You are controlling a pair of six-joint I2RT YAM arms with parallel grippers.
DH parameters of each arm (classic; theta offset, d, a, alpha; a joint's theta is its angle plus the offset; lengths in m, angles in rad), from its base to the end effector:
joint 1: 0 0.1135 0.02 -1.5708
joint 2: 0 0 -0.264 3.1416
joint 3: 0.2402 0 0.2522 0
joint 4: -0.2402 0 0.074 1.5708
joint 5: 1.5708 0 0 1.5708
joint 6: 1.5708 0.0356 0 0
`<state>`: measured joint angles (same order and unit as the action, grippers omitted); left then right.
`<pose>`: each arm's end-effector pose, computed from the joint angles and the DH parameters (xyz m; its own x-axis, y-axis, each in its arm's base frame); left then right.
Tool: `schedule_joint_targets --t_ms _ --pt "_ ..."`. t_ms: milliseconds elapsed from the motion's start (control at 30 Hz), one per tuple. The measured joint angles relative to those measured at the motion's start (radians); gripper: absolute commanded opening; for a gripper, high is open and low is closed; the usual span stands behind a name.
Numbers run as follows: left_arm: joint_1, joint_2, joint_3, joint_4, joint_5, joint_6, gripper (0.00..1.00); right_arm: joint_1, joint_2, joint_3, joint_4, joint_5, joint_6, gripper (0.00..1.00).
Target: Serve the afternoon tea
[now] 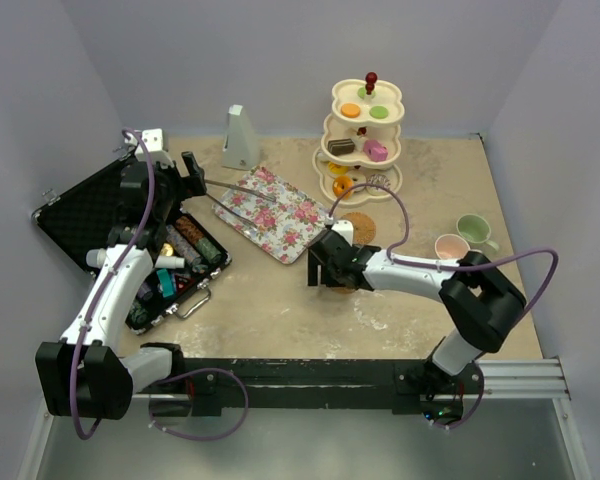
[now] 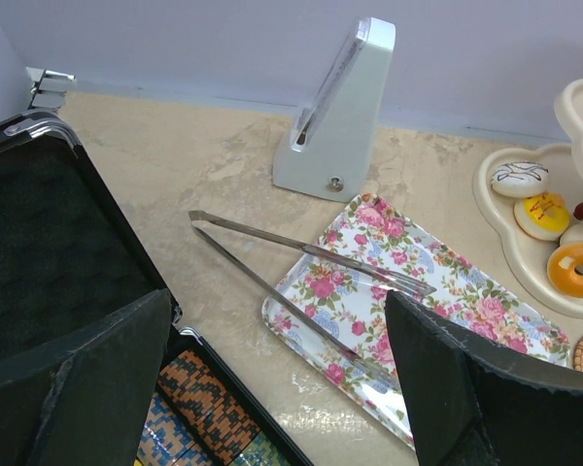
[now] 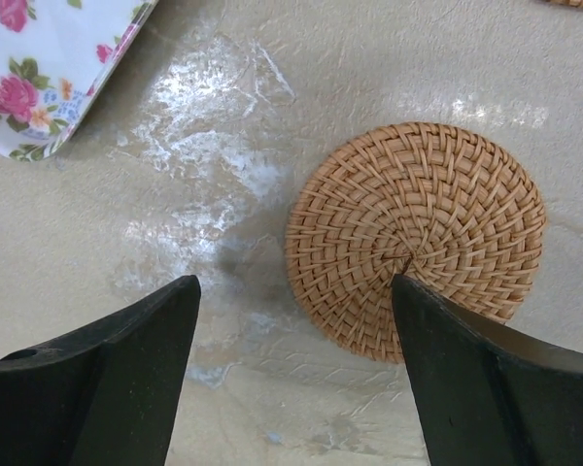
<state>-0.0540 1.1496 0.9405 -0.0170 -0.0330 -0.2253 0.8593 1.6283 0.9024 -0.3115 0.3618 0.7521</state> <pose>0.2706 -0.0135 0.3377 -0.2231 -0.2115 -0.9516 -0.0287 0.9772 -0.2105 0.2138 0.2287 0.1669 -0.8142 0.0341 -0.5795 -0.0473 0.9911 0.1248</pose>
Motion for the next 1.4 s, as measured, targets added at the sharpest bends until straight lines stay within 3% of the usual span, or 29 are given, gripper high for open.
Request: schedule_joint_targets --t_ms 267,700,1400 --pt "0.000 0.000 0.000 0.000 0.000 0.000 0.96 -0.191 -0.060 -0.053 0.028 -0.087 -0.040 0.84" --pt "-0.007 -0.002 0.000 0.000 0.001 0.000 0.96 -0.411 0.003 0.002 -0.020 -0.026 -0.198 0.85" --pt "-0.008 -0.011 0.000 0.000 -0.002 0.000 0.96 -0.559 0.146 0.145 0.098 -0.085 -0.313 0.80"
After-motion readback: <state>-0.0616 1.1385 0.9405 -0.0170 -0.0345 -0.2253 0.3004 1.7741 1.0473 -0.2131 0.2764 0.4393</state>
